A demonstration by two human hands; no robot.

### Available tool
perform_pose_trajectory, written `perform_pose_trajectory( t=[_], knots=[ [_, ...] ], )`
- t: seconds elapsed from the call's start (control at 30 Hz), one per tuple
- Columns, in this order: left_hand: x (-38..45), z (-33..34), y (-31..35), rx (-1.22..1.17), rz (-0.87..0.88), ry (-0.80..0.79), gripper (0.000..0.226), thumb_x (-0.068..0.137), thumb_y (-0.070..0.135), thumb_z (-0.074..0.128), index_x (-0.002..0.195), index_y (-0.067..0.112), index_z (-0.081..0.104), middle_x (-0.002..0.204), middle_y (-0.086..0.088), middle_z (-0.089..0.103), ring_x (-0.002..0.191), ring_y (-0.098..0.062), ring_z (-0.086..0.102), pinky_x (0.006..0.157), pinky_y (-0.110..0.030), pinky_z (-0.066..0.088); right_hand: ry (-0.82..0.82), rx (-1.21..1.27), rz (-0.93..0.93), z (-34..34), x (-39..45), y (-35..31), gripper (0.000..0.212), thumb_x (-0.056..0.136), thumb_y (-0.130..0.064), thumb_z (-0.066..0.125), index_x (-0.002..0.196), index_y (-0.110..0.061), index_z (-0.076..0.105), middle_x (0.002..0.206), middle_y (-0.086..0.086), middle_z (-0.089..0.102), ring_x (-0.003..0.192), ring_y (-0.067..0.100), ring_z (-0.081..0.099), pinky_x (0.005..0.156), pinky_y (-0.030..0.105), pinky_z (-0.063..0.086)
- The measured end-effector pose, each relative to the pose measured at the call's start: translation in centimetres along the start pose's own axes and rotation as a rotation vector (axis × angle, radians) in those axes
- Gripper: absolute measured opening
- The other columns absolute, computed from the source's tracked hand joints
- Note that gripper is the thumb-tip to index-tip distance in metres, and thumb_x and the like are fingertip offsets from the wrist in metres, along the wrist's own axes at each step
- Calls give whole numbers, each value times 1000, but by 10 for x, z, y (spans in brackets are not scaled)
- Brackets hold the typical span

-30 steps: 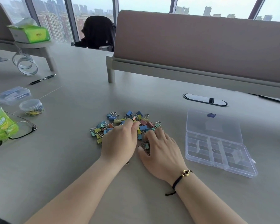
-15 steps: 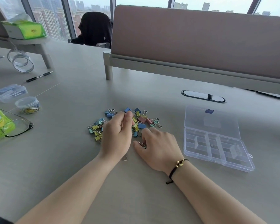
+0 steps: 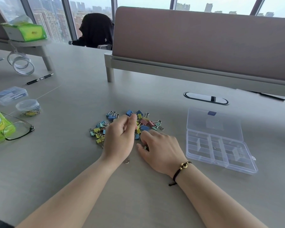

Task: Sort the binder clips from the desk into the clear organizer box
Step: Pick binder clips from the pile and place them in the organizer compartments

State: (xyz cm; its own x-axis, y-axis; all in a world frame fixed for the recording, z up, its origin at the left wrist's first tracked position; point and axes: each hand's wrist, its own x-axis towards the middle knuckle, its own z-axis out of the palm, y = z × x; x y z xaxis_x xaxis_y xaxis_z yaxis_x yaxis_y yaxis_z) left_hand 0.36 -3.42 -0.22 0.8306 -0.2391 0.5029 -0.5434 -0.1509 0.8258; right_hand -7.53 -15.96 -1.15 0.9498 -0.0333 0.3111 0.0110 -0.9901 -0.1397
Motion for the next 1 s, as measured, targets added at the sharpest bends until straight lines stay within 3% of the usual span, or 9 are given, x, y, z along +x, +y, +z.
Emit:
perform_pose_trajectory(
  t=[0.13, 0.3, 0.43, 0.53, 0.6, 0.67, 0.8, 0.9, 1.0],
  knots=[
    [-1, 0, 1, -9, -26, -20, 39, 100, 32, 50, 67, 12, 57, 45, 12, 46, 45, -7, 39, 49, -21, 31, -3, 38, 14, -1, 0, 1, 16, 93, -43, 44, 95, -27, 47, 92, -6, 53, 75, 21, 54, 59, 33, 44],
    [0, 0, 1, 10, -34, -24, 40, 100, 31, 52, 67, 8, 57, 45, 9, 42, 46, -8, 37, 49, -22, 31, -15, 69, 9, -2, 2, 1, 7, 89, -31, 44, 93, -27, 48, 82, -7, 54, 68, 20, 49, 55, 31, 39],
    [1, -1, 3, 42, -7, -40, 37, 99, 29, 55, 70, 6, 60, 54, -10, 55, 54, -23, 48, 54, -32, 39, -16, 110, 26, -4, 0, 2, 10, 89, -29, 46, 100, -28, 47, 84, -10, 55, 67, 17, 44, 54, 30, 33],
    [3, -3, -1, 150, 34, -107, 20, 97, 25, 57, 79, 16, 63, 49, 1, 55, 46, -17, 46, 46, -23, 36, -11, 159, 53, -4, -2, 4, 17, 90, -28, 48, 107, -28, 46, 90, -13, 51, 66, 19, 48, 54, 32, 36],
    [3, -5, -6, 271, 93, -194, 10, 97, 24, 56, 96, 22, 66, 52, 3, 59, 44, -15, 50, 47, -29, 44, -10, 170, 62, -5, -2, 4, 23, 90, -30, 51, 112, -28, 46, 102, -12, 55, 69, 21, 53, 56, 33, 39],
    [2, -9, -7, 459, 147, -327, 23, 97, 24, 51, 114, 33, 64, 62, 3, 65, 54, -16, 59, 48, -34, 46, -13, 187, 70, -5, -3, 4, 28, 90, -35, 54, 116, -29, 46, 110, -13, 55, 78, 20, 59, 60, 33, 44],
    [1, -15, -3, 839, 234, -500, 43, 96, 28, 41, 132, 51, 47, 99, 7, 72, 95, -20, 67, 58, -30, 40, -13, 218, 97, -5, -5, 6, 30, 90, -44, 56, 116, -32, 48, 105, -13, 57, 88, 15, 62, 70, 36, 51],
    [4, -15, -3, 868, 221, -521, 42, 94, 29, 43, 131, 49, 49, 106, 7, 71, 99, -19, 65, 61, -30, 41, -21, 244, 142, -4, -5, 7, 32, 89, -49, 58, 115, -33, 49, 105, -14, 57, 91, 12, 61, 73, 34, 51],
    [5, -15, -5, 830, 221, -483, 31, 95, 32, 47, 123, 41, 55, 100, 6, 72, 93, -20, 66, 58, -29, 39, -29, 206, 187, -4, -5, 8, 36, 89, -56, 57, 113, -30, 56, 108, -14, 54, 87, 11, 60, 71, 31, 50]
  ],
)
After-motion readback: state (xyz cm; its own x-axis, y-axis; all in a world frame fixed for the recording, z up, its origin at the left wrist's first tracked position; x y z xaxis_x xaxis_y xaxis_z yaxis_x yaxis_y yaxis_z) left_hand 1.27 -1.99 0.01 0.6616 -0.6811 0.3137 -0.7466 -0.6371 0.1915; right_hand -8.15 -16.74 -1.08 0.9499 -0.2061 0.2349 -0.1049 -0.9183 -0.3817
